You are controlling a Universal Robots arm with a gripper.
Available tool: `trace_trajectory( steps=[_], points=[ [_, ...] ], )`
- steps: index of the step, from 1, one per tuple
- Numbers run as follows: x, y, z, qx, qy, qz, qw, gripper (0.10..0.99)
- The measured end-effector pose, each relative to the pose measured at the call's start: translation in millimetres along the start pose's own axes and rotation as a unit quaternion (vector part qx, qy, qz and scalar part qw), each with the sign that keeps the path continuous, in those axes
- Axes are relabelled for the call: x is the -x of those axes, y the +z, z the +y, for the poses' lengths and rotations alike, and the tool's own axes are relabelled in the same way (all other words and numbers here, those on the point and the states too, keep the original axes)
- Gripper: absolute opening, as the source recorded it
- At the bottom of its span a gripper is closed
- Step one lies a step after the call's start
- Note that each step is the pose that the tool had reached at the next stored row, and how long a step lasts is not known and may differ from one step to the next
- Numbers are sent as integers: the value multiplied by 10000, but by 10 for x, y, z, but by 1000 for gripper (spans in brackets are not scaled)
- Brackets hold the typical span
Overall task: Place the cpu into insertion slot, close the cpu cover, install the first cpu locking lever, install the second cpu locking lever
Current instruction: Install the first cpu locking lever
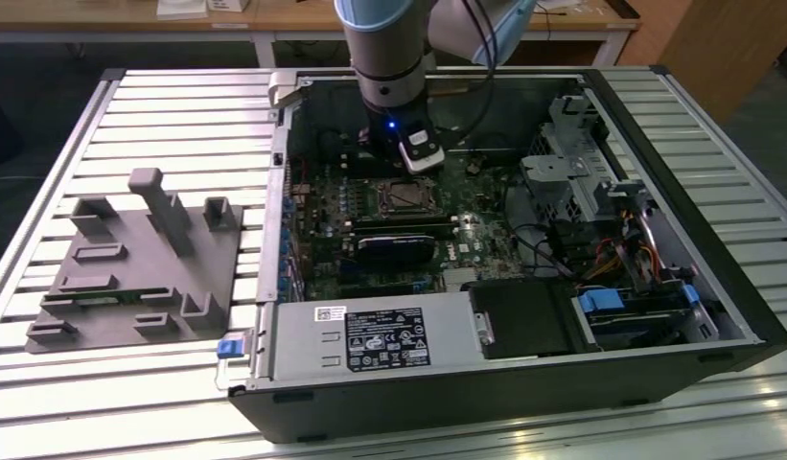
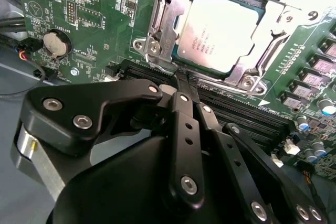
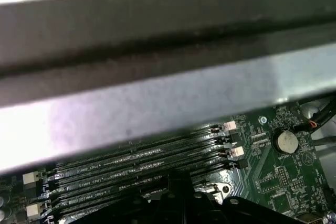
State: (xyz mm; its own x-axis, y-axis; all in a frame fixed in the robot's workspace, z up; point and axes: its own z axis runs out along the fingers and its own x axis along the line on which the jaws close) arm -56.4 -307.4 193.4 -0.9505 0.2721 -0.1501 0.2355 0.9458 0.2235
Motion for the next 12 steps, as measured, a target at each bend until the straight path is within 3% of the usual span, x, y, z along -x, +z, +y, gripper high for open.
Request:
trace_trajectory(
  steps=[12],
  points=[
    [18,12,-26,3,4,-1,10000,106]
  ],
)
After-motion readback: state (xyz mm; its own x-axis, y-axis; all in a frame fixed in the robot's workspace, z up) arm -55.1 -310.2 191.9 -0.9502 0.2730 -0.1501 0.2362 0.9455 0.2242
